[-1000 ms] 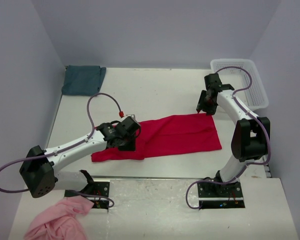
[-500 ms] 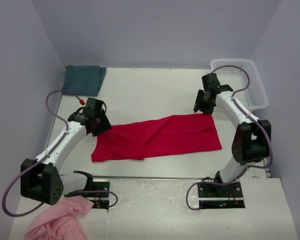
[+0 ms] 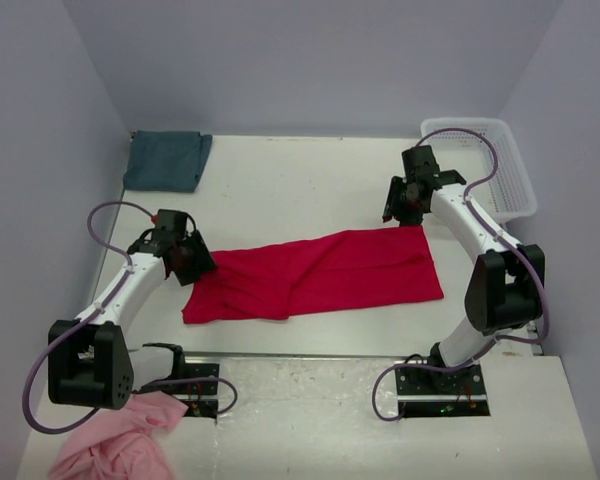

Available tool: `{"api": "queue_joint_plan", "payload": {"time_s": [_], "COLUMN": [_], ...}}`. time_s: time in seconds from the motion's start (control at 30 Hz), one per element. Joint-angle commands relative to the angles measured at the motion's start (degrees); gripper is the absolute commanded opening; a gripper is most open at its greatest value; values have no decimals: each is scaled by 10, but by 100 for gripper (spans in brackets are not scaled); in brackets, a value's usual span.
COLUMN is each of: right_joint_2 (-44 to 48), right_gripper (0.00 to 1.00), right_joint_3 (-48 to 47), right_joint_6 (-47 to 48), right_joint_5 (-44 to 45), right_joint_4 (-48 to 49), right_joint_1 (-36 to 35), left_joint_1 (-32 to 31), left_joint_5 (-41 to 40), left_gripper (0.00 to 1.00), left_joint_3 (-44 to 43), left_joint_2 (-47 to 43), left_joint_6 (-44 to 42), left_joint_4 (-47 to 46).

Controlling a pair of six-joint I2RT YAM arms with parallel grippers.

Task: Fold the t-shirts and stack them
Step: Fold the other side of the tshirt into a rectangle

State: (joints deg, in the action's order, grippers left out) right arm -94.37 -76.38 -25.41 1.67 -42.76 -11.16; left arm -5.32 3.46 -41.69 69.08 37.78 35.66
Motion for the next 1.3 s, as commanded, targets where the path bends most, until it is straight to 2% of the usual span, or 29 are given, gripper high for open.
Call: {"api": "queue_joint_plan", "payload": {"time_s": [0.0,0.3,0.47,0.67,0.77,0.8,1.1,1.27], "right_joint_2": [19,21,18,10,6,4,-8,-13], "right_gripper": [47,47,47,47,47,47,47,47], "right_joint_3": [1,4,4,2,0,-3,-6,-11], "right_joint_6": [11,11,10,10,10,10,11,11], "right_joint_5": [-13,-7,-4,-2,1,3,6,6], "right_joint_4": [15,14,11,10,8,7,4,2], "right_joint_1": [-6,-7,-7,-9,-10,-10,-15,-16], "left_joint_1": [18,39,43,47,51,53,102,112], "left_joint_5": [8,-3,16,31,28,27,23,25], "left_gripper": [55,55,49,31,5,0,0,0], "left_joint_3": [6,0,3,-16,-28,-30,-65,-93], "left_joint_2": [0,35,49,50,49,50,77,134], "left_joint_6": [-21,-38,-31,-31,-30,-30,-30,-23], "left_joint_4": [-30,-50,-75,-82,-79,-77,-83,-101]}}
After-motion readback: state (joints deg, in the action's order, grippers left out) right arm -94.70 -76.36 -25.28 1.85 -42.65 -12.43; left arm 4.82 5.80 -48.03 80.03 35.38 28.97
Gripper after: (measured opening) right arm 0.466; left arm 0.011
